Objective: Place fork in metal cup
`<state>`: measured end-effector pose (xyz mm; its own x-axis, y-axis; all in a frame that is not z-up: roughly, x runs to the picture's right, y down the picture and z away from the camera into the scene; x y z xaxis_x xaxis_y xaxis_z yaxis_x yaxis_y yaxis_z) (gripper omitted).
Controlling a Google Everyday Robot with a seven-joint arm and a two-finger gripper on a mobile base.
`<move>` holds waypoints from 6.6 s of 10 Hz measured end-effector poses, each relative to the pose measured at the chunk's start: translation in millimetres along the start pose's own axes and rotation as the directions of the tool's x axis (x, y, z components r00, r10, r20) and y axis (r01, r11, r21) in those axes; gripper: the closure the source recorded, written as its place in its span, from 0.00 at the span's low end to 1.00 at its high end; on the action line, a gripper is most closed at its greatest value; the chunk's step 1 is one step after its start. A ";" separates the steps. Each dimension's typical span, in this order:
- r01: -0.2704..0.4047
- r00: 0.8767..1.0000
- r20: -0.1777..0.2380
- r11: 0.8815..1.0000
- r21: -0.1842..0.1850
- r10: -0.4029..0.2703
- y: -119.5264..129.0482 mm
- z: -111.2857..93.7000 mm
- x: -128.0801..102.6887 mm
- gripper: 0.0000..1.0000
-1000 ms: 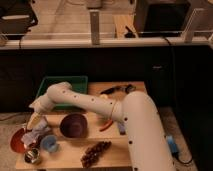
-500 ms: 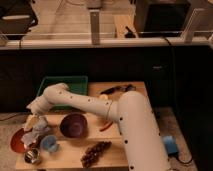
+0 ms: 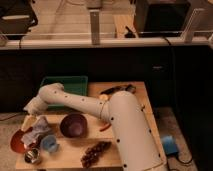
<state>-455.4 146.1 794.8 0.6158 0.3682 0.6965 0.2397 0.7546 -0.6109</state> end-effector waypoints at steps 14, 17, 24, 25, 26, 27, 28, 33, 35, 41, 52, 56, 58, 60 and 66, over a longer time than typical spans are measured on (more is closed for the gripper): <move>0.059 0.998 -0.005 0.994 0.087 -0.059 22.8 -81.6 -45.1 1.00; 0.104 0.994 0.013 0.990 0.099 -0.105 31.0 -97.3 -66.0 1.00; 0.235 0.971 0.031 0.967 0.097 -0.239 65.4 -138.6 -115.5 1.00; 0.237 0.970 0.037 0.967 0.093 -0.241 66.8 -137.3 -113.9 1.00; 0.236 0.970 0.041 0.967 0.093 -0.240 68.0 -136.7 -111.8 1.00; 0.233 0.970 0.045 0.968 0.093 -0.238 69.8 -136.1 -108.9 1.00; 0.231 0.971 0.044 0.968 0.093 -0.236 72.5 -135.0 -106.6 1.00; 0.201 0.978 0.030 0.973 0.113 -0.206 101.7 -137.2 -95.5 1.00; 0.199 0.979 0.027 0.971 0.133 -0.204 114.0 -142.6 -94.0 1.00; 0.181 0.982 0.037 0.975 0.131 -0.188 129.8 -129.9 -87.6 1.00; 0.191 0.979 0.063 0.981 0.026 -0.192 142.5 -123.6 -55.8 1.00; 0.198 0.979 0.049 0.980 -0.025 -0.196 144.3 -119.3 -49.2 1.00; 0.214 0.977 0.040 0.973 -0.092 -0.211 143.6 -110.8 -45.0 1.00; 0.220 0.975 0.027 0.966 -0.134 -0.219 139.5 -104.3 -36.0 1.00; 0.265 0.960 -0.020 0.929 -0.257 -0.279 133.3 -80.2 -24.5 0.81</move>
<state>-378.3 194.1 666.1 0.5390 0.1321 0.8319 0.5791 0.6591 -0.4799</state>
